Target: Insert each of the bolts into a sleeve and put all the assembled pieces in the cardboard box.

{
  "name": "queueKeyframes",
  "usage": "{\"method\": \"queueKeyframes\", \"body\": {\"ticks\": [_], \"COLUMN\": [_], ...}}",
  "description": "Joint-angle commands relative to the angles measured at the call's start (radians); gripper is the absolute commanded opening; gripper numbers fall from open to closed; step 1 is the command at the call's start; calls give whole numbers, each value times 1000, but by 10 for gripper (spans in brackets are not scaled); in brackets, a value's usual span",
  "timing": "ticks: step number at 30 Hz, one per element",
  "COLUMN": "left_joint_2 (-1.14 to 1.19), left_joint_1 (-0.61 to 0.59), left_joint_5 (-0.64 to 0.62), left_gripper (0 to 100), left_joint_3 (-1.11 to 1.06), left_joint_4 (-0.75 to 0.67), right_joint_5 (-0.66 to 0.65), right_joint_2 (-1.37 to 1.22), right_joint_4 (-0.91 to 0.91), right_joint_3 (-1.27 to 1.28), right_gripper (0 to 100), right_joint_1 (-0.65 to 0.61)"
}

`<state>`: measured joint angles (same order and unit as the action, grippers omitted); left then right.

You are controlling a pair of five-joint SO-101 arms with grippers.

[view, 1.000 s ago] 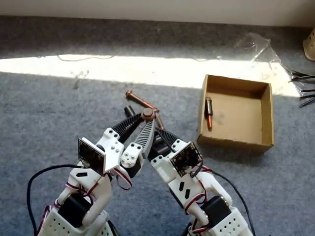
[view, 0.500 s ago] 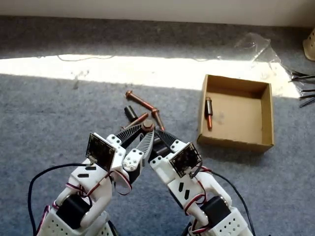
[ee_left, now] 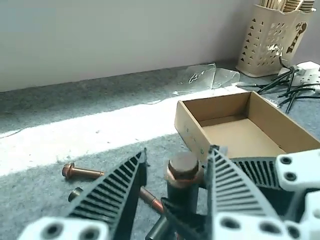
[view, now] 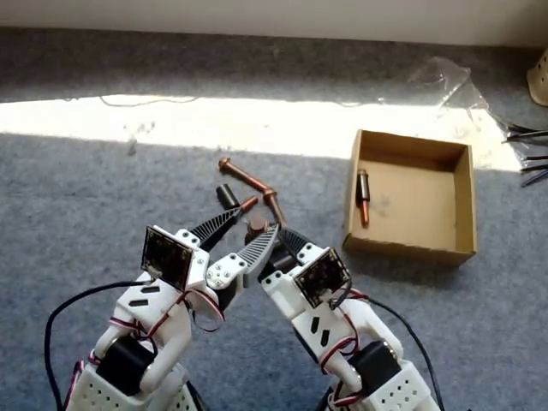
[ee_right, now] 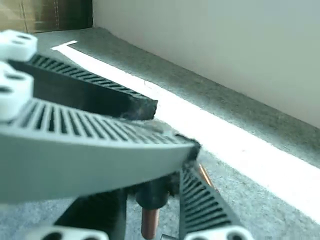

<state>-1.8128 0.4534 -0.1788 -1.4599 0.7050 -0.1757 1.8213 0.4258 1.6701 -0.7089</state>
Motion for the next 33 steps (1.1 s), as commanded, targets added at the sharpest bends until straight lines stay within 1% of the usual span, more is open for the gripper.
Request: {"method": "queueKeyframes", "body": {"ticks": [1,6,11,13,19,21,28,30,33], "left_joint_2": [-10,-10,-12,-12,-12,-12,-12,-12,-12], "left_joint_1": [-15,-15,-38,-70,-226,-266,-349,-398,-503], "left_joint_5": [2,2,8,8,8,8,9,9,9], "left_gripper": [226,252,251,250,248,248,248,248,248], "left_joint_3": [42,45,99,131,205,234,377,390,397], "left_joint_4": [3,3,-29,-38,-34,6,247,284,315], "right_joint_5": [-8,-8,-8,-8,-8,-8,-8,-8,-8], "right_joint_2": [15,15,15,13,8,15,15,15,15], "right_joint_4": [-1,-1,-1,-1,-1,-1,-2,-4,-4], "right_joint_3": [94,94,94,94,94,94,94,94,91], "right_gripper": [5,5,5,5,5,5,5,5,5], "right_joint_1": [-2,-2,-1,1,18,53,137,168,206]}}
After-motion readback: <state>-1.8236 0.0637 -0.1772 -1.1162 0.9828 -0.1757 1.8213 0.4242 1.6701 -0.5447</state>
